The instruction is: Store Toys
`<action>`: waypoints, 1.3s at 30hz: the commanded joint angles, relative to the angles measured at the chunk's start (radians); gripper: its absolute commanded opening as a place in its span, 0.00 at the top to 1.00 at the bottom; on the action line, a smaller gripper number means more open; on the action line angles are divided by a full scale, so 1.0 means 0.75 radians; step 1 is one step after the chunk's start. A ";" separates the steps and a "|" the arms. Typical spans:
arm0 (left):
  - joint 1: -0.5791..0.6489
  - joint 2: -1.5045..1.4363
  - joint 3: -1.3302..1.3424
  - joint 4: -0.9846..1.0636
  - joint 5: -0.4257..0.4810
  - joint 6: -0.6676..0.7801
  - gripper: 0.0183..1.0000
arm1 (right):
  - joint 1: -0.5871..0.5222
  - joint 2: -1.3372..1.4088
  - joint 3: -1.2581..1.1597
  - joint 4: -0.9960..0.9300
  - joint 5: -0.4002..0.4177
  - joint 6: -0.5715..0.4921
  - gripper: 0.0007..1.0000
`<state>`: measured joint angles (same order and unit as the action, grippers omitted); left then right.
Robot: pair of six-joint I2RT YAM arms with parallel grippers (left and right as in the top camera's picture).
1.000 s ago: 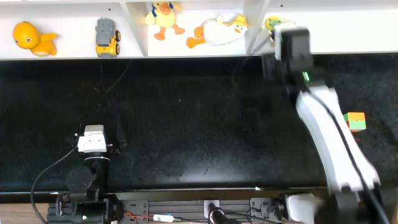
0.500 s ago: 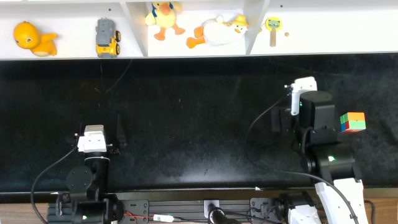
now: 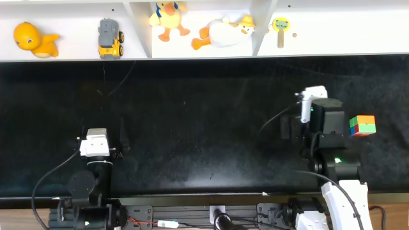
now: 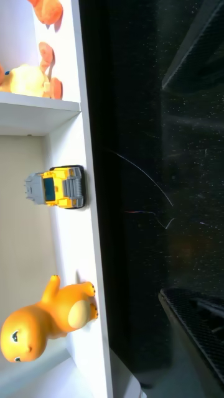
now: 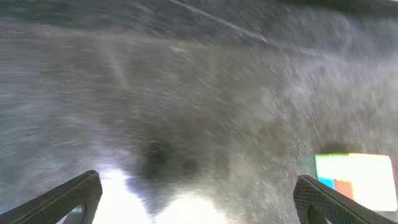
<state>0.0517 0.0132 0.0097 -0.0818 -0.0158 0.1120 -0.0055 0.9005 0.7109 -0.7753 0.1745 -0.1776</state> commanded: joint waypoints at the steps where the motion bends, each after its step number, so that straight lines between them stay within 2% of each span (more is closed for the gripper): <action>1: -0.010 -0.015 -0.003 -0.003 -0.002 0.020 0.00 | -0.244 0.004 -0.122 0.132 -0.013 -0.095 0.00; 5: -0.010 -0.015 -0.003 -0.003 -0.002 0.020 0.00 | -0.493 0.006 -0.156 0.227 -0.186 -0.405 0.01; 8: -0.010 -0.015 -0.003 -0.003 -0.002 0.020 0.00 | -0.679 0.032 -0.156 0.298 -0.239 -0.552 0.00; 12: -0.010 -0.015 -0.003 -0.003 -0.002 0.020 0.00 | -0.879 0.145 -0.153 0.381 -0.289 -0.655 0.00; 18: -0.010 -0.014 -0.003 -0.003 -0.002 0.020 0.00 | -1.060 0.370 -0.047 0.387 -0.460 -0.732 0.00; 22: -0.010 -0.015 -0.003 -0.003 -0.002 0.020 0.00 | -1.121 0.500 0.057 0.371 -0.559 -0.733 0.00; 28: -0.010 -0.015 -0.003 -0.003 -0.002 0.020 0.00 | -1.127 0.661 0.158 0.380 -0.563 -0.751 0.00; 39: -0.010 -0.014 -0.003 -0.003 -0.002 0.020 0.00 | -1.128 0.769 0.157 0.348 -0.516 -0.751 0.00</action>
<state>0.0517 0.0132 0.0097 -0.0818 -0.0158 0.1120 -0.8455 1.4769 0.8120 -0.5228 -0.2127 -0.7341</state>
